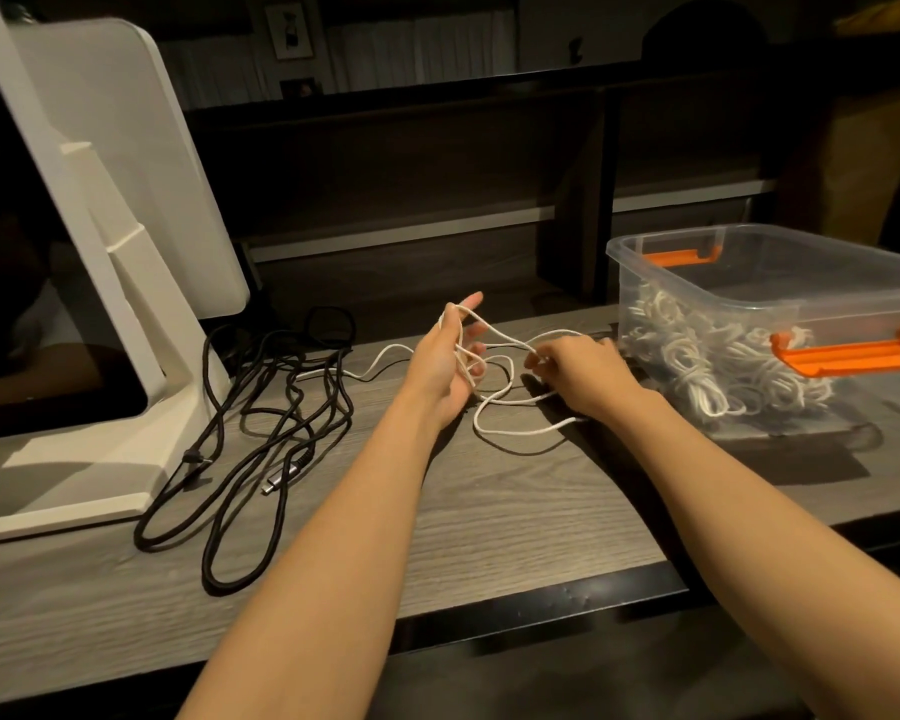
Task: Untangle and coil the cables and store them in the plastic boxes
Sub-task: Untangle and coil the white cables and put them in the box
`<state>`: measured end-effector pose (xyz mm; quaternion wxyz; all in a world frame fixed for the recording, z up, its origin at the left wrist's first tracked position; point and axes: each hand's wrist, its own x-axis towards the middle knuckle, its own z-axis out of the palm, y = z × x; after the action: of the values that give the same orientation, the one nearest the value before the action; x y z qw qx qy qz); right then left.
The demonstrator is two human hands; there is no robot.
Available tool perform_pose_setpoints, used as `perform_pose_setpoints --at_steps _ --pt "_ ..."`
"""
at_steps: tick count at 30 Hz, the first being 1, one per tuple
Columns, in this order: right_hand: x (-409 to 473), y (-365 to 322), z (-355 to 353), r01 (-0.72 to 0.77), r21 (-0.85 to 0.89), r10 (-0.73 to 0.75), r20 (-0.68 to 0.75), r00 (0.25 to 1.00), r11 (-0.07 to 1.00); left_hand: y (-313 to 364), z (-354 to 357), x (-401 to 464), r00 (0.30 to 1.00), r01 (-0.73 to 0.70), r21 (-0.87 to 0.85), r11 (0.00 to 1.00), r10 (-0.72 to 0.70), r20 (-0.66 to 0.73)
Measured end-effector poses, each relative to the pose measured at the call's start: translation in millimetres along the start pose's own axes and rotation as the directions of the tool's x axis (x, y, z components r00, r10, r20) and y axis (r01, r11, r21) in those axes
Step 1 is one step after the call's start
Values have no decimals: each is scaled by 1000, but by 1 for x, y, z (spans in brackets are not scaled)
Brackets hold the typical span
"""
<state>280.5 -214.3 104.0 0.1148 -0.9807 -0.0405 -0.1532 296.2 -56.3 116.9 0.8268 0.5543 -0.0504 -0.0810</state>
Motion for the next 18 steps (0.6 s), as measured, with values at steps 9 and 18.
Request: perform_pose_setpoints --at_steps 9,18 --pt "2 14 0 -126 404 152 -35 988 906 5 -10 1 987 115 -468 876 -152 -43" --pt "-12 -15 -18 53 849 2 -64 998 526 -3 4 -6 996 -62 562 825 12 93"
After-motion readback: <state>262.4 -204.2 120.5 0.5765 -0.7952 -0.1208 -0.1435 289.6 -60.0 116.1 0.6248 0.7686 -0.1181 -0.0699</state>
